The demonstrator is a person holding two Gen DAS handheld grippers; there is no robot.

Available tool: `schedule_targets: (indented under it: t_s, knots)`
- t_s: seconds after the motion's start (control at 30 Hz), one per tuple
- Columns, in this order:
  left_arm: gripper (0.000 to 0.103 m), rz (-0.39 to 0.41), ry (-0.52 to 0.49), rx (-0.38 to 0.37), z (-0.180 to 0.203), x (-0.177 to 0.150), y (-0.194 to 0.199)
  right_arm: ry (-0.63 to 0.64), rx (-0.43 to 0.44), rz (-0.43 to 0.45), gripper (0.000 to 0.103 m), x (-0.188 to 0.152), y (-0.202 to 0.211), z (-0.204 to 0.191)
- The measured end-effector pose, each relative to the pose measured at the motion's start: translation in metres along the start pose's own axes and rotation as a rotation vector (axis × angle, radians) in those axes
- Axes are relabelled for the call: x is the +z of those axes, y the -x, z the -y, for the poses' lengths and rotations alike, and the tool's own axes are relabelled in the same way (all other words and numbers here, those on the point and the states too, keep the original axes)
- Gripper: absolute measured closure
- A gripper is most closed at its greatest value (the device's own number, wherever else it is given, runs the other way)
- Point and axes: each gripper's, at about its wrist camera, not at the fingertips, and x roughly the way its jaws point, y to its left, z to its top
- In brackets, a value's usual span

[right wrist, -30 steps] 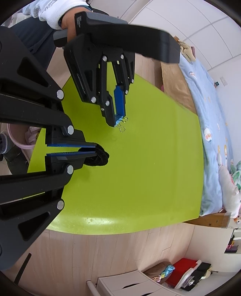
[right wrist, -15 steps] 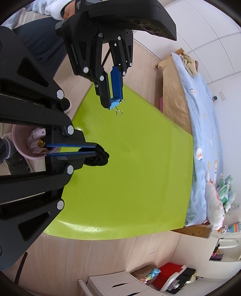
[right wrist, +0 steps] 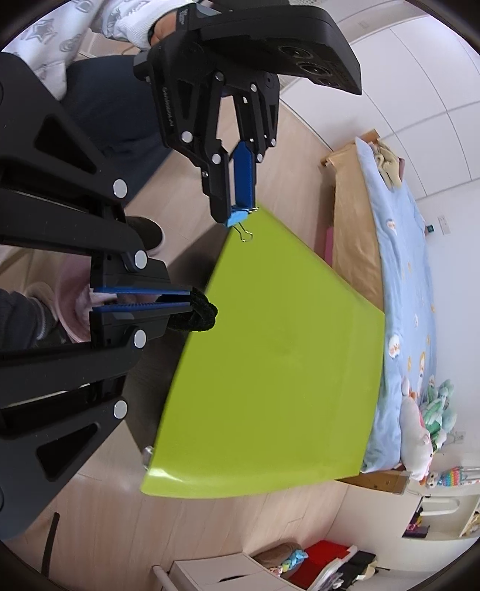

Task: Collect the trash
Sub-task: 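Carry the black sock and blue clip over the wastebasket and open both grippers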

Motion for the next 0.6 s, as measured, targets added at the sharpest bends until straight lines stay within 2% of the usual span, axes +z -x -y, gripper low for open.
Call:
schedule_targets:
  t_s: [0.37, 0.47, 0.5, 0.53, 0.57, 0.6]
  knots:
    - [0.078, -0.017, 0.021, -0.030, 0.003, -0.029, 0.010, 0.007, 0.074, -0.059, 0.099, -0.027, -0.009, -0.020]
    - [0.078, -0.020, 0.019, -0.039, 0.004, -0.029, 0.010, 0.006, 0.093, -0.071, 0.095, -0.028, -0.013, -0.022]
    - [0.078, -0.020, 0.018, -0.042, 0.004, -0.029, 0.010, 0.005, 0.088, -0.071, 0.081, -0.028, -0.013, -0.022]
    - [0.078, -0.021, 0.018, -0.045, 0.004, -0.029, 0.009, -0.001, 0.078, -0.068, 0.043, -0.028, -0.013, -0.021]
    - [0.078, -0.022, 0.017, -0.049, 0.004, -0.029, 0.009, -0.013, 0.070, -0.060, 0.024, -0.028, -0.013, -0.019]
    - [0.078, -0.023, 0.016, -0.051, 0.005, -0.029, 0.008, -0.025, 0.066, -0.047, 0.011, -0.028, -0.011, -0.015]
